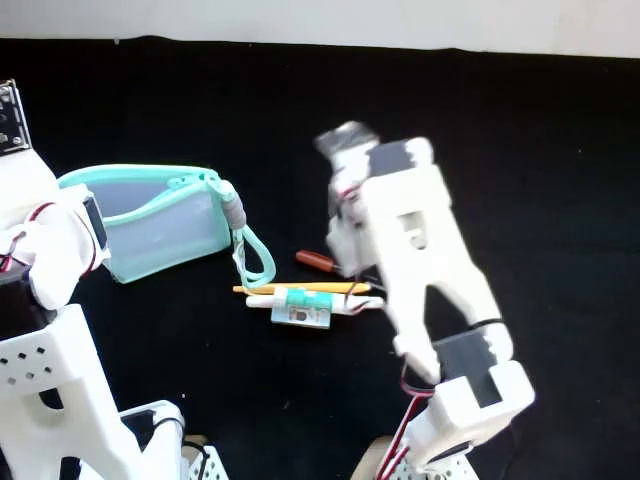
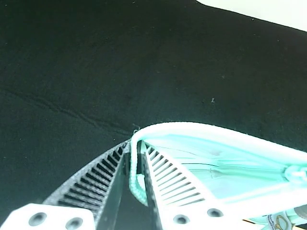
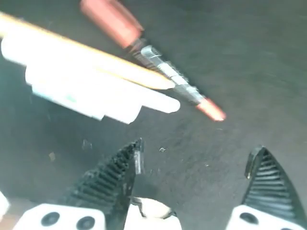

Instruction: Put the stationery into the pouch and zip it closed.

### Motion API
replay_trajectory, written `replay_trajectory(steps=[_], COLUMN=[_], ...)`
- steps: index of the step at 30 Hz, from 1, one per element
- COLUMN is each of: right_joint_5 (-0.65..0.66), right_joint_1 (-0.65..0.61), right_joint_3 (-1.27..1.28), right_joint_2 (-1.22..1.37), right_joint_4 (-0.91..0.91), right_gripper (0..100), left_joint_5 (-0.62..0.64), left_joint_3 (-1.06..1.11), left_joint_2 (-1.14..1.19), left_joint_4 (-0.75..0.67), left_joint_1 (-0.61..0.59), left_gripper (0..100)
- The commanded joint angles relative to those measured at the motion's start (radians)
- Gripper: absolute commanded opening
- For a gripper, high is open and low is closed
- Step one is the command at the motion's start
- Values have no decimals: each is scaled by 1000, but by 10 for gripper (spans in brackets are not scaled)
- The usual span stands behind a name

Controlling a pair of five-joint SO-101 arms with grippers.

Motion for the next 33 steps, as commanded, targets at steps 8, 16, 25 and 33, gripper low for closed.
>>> replay_trajectory(steps=[8, 16, 25, 33], right_joint_5=[362, 381, 431, 361], right_joint_1=[-166, -255, -303, -268], right_joint_3=[251, 259, 390, 394], right_joint_2=[-15, -7, -7, -19], right_joint_4=[-240, -409, -559, -593], right_gripper=[332, 332, 307, 2], left_joint_5=[-9, -9, -9, -9], left_joint_3=[15, 15, 16, 16], left_joint_2=[24, 28, 28, 30], left_joint_4=[18, 18, 18, 18], left_joint_1=[-4, -4, -5, -5], left_gripper=[7, 7, 7, 7])
